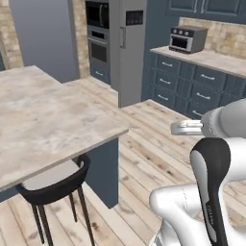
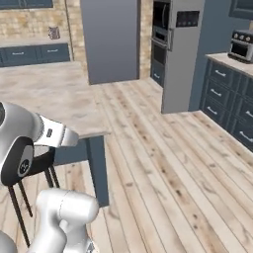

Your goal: Place the cold items (apple and corn) from the fridge in one tupperware on the dining counter. Place the warm items (hot dog and kebab skewer) in the stove area in another tupperware.

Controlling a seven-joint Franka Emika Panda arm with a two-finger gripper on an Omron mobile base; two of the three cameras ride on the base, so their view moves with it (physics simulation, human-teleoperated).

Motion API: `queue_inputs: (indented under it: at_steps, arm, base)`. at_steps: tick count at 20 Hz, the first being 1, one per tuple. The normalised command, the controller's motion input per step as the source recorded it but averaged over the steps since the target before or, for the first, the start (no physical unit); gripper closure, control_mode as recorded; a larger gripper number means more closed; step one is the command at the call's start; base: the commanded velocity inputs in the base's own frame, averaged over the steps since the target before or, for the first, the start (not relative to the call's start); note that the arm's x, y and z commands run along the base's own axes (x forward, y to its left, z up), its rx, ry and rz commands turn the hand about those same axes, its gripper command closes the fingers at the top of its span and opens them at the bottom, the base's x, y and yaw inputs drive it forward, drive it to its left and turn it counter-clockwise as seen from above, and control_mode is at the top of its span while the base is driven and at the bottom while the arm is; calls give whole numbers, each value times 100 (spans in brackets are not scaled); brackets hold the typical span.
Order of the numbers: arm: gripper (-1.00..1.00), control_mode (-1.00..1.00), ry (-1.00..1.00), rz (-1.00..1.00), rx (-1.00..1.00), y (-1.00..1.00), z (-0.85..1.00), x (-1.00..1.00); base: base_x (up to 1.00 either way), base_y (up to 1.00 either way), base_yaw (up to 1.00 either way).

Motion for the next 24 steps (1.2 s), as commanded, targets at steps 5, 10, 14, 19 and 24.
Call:
queue_inputs:
  at_steps: [5,10,14,19,24]
  arm:
    - [-100,100,0,0,0,0,0,0]
    - [-100,100,0,0,0,0,0,0]
    - [-100,100,0,0,0,0,0,0]
    - [-100,100,0,0,0,0,0,0]
    - [-100,100,0,0,0,0,0,0]
  base:
    - [97,-100,5]
    - [100,-91,19]
    - [100,-82,24]
    - [100,-73,24]
    - [100,-60,25]
